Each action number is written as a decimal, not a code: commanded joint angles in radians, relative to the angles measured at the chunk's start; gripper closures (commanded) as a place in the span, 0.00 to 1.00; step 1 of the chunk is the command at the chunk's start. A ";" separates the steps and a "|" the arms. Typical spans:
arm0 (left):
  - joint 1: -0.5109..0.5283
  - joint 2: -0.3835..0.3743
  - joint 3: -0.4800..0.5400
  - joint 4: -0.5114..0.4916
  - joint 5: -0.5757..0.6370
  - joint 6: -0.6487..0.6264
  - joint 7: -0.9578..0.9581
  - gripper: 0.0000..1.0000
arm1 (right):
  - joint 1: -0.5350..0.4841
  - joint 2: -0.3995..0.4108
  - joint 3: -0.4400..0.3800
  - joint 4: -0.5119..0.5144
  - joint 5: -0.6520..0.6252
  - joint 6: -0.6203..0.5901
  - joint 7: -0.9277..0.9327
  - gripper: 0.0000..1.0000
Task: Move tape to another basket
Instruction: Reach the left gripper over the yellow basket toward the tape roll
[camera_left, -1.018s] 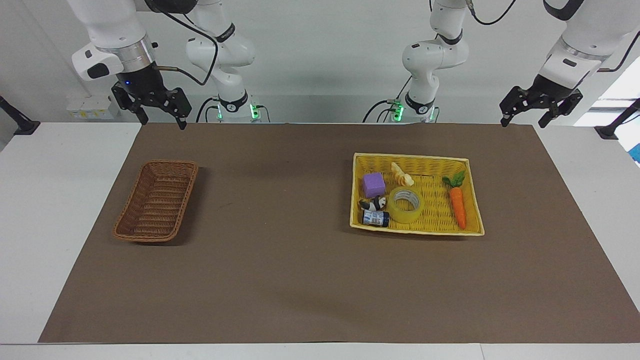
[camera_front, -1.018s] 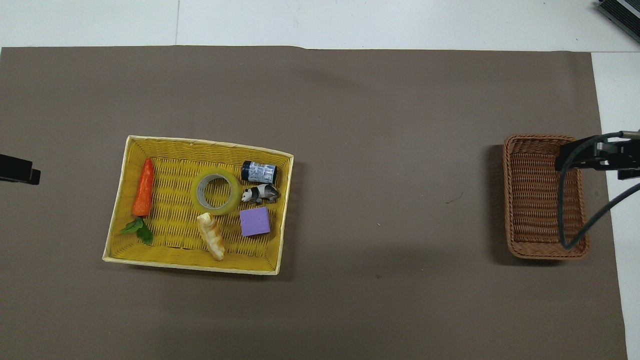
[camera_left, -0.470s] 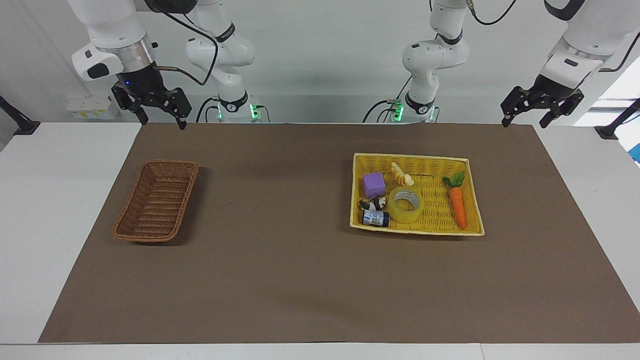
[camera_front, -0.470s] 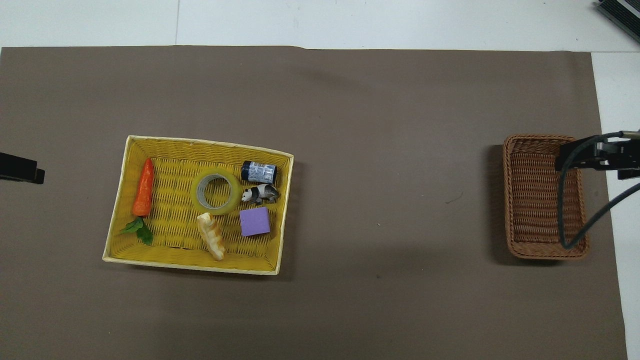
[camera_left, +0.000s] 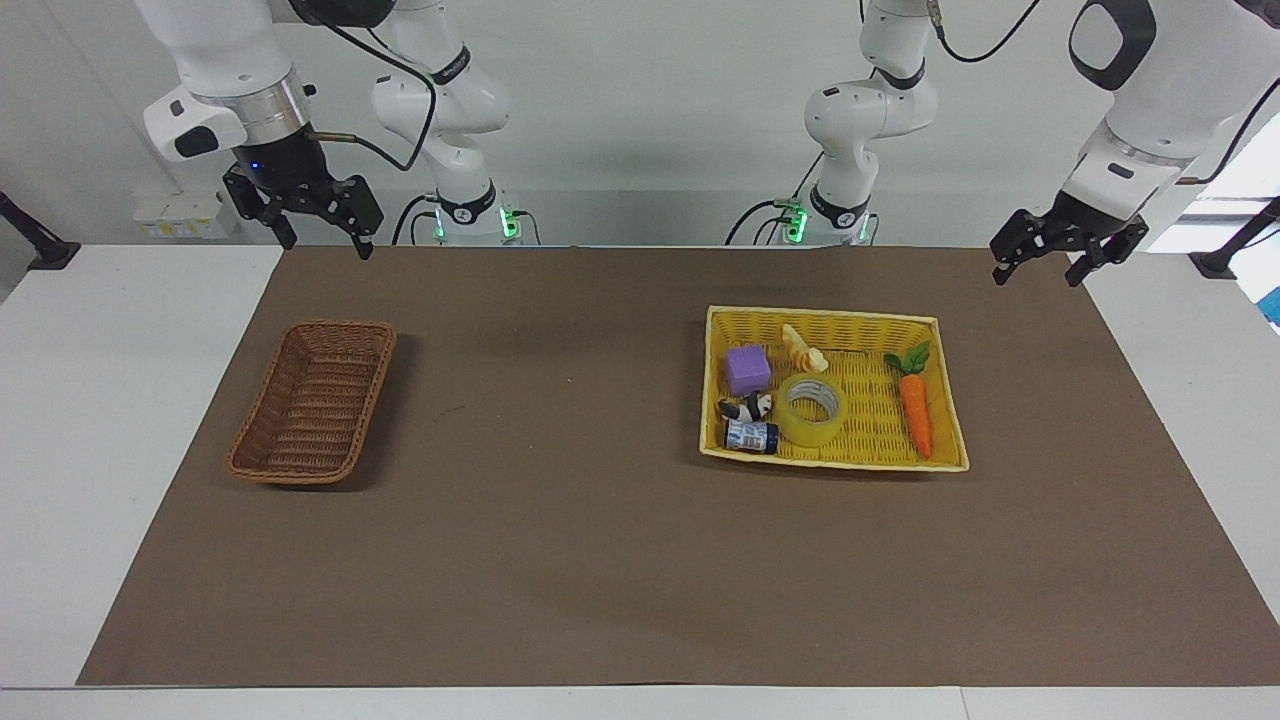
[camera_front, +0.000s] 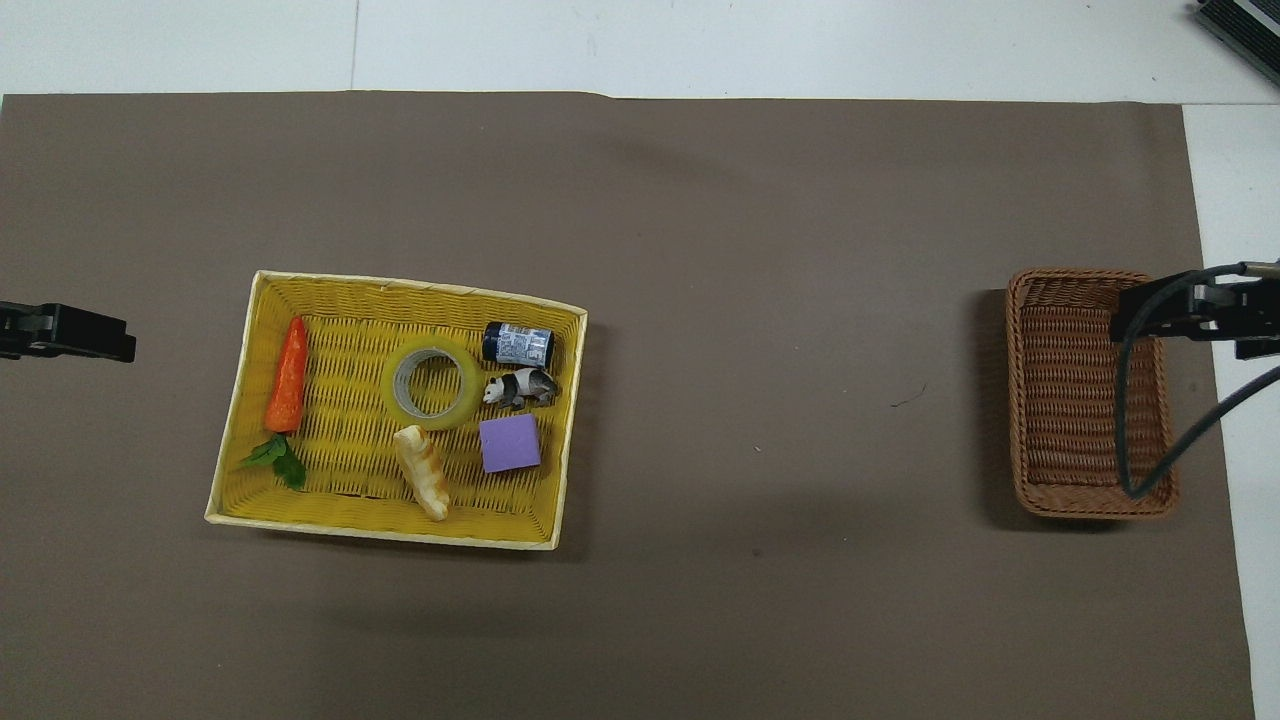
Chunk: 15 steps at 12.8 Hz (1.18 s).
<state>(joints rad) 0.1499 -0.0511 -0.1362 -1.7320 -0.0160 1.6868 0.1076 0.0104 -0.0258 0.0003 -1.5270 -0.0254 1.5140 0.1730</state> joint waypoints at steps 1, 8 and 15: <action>-0.006 -0.030 0.001 -0.118 0.011 0.123 -0.005 0.00 | -0.018 0.009 0.009 0.019 0.018 -0.023 -0.029 0.00; -0.108 0.025 0.000 -0.253 0.011 0.384 -0.158 0.00 | -0.018 0.009 0.009 0.019 0.018 -0.023 -0.029 0.00; -0.248 0.194 0.001 -0.311 0.011 0.611 -0.335 0.00 | -0.018 0.009 0.009 0.019 0.018 -0.021 -0.029 0.00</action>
<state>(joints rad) -0.0756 0.1084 -0.1499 -2.0082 -0.0163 2.2222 -0.2036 0.0104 -0.0258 0.0003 -1.5271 -0.0254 1.5140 0.1730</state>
